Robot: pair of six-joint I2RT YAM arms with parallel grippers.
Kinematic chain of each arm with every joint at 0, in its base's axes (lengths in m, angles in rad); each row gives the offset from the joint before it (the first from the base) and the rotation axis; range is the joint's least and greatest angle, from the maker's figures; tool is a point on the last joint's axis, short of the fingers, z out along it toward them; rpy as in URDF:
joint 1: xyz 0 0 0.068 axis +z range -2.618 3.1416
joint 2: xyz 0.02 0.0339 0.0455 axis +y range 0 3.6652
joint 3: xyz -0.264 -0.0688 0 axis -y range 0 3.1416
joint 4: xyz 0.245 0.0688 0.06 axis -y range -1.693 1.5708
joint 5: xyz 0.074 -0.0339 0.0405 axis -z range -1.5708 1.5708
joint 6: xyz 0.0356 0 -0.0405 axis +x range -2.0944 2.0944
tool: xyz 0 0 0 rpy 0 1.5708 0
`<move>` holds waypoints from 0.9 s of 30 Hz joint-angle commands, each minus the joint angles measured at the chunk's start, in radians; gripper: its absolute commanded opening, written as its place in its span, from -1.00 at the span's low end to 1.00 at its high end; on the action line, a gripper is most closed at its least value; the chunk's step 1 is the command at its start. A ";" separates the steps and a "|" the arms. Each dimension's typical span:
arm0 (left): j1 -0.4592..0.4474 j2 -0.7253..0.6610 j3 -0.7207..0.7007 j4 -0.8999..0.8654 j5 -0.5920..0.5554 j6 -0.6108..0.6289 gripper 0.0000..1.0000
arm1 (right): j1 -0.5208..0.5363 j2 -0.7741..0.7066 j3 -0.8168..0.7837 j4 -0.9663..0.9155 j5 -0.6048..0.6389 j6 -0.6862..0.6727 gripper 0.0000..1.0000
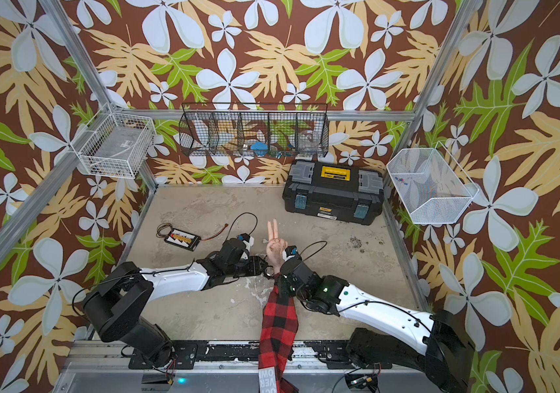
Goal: Take off the watch
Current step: Take off the watch from the hand.
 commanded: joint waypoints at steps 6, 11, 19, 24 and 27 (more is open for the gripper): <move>-0.016 0.032 -0.051 0.194 -0.054 0.070 -0.15 | -0.008 -0.033 -0.014 0.027 0.032 0.009 -0.60; -0.024 0.050 -0.091 0.329 -0.084 0.132 -0.21 | -0.012 -0.042 -0.026 0.021 0.033 0.011 -0.61; -0.025 0.085 -0.121 0.399 -0.096 0.143 -0.62 | -0.026 -0.050 -0.037 0.014 0.033 0.013 -0.61; -0.022 0.046 -0.087 0.258 -0.165 0.151 -0.78 | -0.034 -0.041 -0.050 0.018 0.032 0.008 -0.61; -0.003 0.025 -0.031 0.093 -0.188 0.168 -0.81 | -0.040 -0.022 -0.054 0.020 0.031 -0.002 -0.61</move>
